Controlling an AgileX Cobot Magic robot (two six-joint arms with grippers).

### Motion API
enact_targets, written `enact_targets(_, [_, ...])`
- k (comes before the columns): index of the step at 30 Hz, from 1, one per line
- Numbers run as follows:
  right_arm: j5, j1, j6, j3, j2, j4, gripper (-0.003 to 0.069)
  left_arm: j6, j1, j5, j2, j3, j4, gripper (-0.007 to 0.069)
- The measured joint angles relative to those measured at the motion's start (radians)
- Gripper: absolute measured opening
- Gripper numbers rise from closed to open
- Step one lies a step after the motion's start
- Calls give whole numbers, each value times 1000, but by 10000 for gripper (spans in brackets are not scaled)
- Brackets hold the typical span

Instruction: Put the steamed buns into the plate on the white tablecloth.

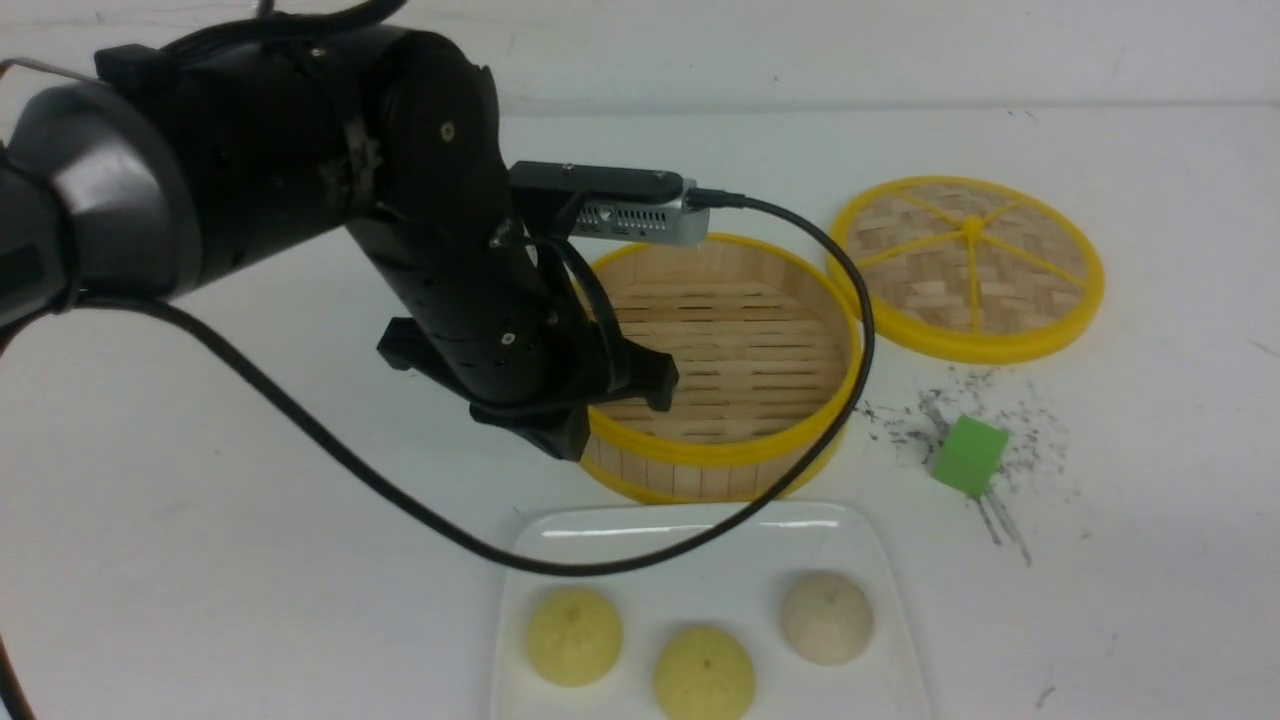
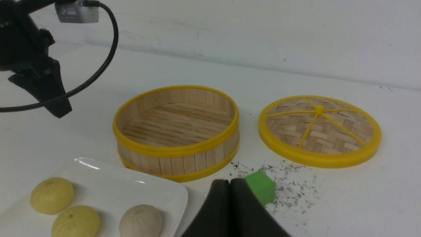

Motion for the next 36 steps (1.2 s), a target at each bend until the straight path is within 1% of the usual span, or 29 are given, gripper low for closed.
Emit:
enact_targets(6, [0, 0, -1, 0, 0, 0, -3, 1, 0, -16, 0, 0, 31, 13])
enact_targets(18, [-1, -1, -3, 0, -2, 3, 1, 1, 0, -19, 0, 0, 38, 13])
enact_targets(22, [-50, -61, -3, 26, -2, 11, 4, 1, 0, -19, 0, 0, 50, 17])
enact_targets(25, [-154, -182, -3, 143, -31, 11, 4, 1, 0, -19, 0, 0, 56, 17])
enact_targets(26, [-165, -216, -4, 173, -43, 11, 6, 1, 0, -20, 0, 0, 56, 17])
enact_targets(27, [-167, -223, -4, 180, -47, 11, 6, 1, 0, -20, 0, 0, 56, 17])
enact_targets(30, [-154, -326, -4, 311, -62, 5, 11, 1, 0, -21, -16, 0, 66, 19])
enact_targets(33, [-116, -364, -4, 363, -62, 4, 13, 1, 0, -16, -58, 0, 90, 19])
enact_targets(36, [-102, -374, -4, 370, -62, -3, 12, 1, 0, -10, -110, 0, 117, 19])
